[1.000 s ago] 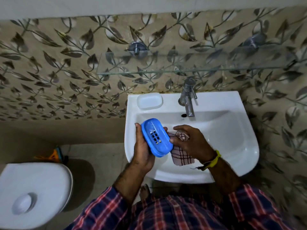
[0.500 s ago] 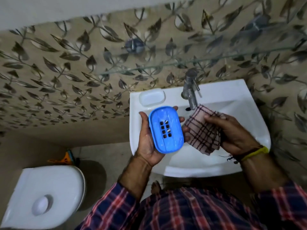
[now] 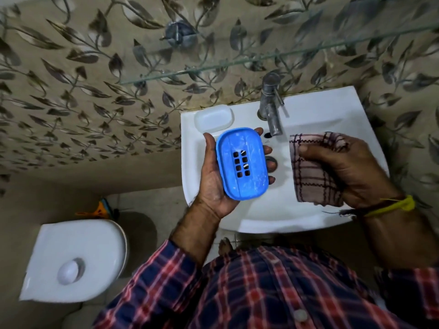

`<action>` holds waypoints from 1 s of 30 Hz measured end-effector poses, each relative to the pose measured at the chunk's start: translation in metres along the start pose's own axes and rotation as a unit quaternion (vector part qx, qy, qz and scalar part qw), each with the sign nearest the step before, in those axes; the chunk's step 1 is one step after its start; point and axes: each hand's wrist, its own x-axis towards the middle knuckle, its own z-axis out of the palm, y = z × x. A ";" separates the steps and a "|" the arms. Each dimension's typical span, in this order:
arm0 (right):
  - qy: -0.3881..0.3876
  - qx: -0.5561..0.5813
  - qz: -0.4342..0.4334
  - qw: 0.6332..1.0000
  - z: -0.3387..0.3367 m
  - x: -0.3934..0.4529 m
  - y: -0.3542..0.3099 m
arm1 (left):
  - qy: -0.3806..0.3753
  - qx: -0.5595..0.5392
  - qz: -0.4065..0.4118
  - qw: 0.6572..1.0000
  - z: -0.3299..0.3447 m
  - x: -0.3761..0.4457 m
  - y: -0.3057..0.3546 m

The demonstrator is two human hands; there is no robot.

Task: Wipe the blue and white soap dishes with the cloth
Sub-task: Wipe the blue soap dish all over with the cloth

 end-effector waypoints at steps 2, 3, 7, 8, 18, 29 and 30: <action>-0.032 -0.026 -0.058 0.997 0.002 -0.010 -0.013 | 0.019 0.019 0.003 1.000 0.004 0.001 0.002; -0.042 -0.044 -0.083 0.995 0.006 -0.015 -0.019 | 0.032 0.031 0.005 0.999 0.006 0.001 0.003; -0.069 -0.061 -0.138 0.986 0.033 -0.027 -0.033 | 0.097 0.066 0.031 0.993 0.018 0.004 0.002; -0.078 -0.056 -0.130 0.987 0.040 -0.029 -0.034 | 0.100 0.076 0.037 0.991 0.021 0.005 0.001; -0.032 0.066 -0.032 0.997 0.070 -0.026 -0.044 | 0.067 0.158 0.138 0.975 0.056 0.013 -0.006; -0.135 0.083 0.016 0.987 0.064 -0.027 -0.046 | 0.114 0.250 0.171 0.946 0.053 0.001 0.000; -0.143 0.077 0.012 0.987 0.062 -0.026 -0.047 | 0.108 0.254 0.172 0.946 0.053 0.000 -0.001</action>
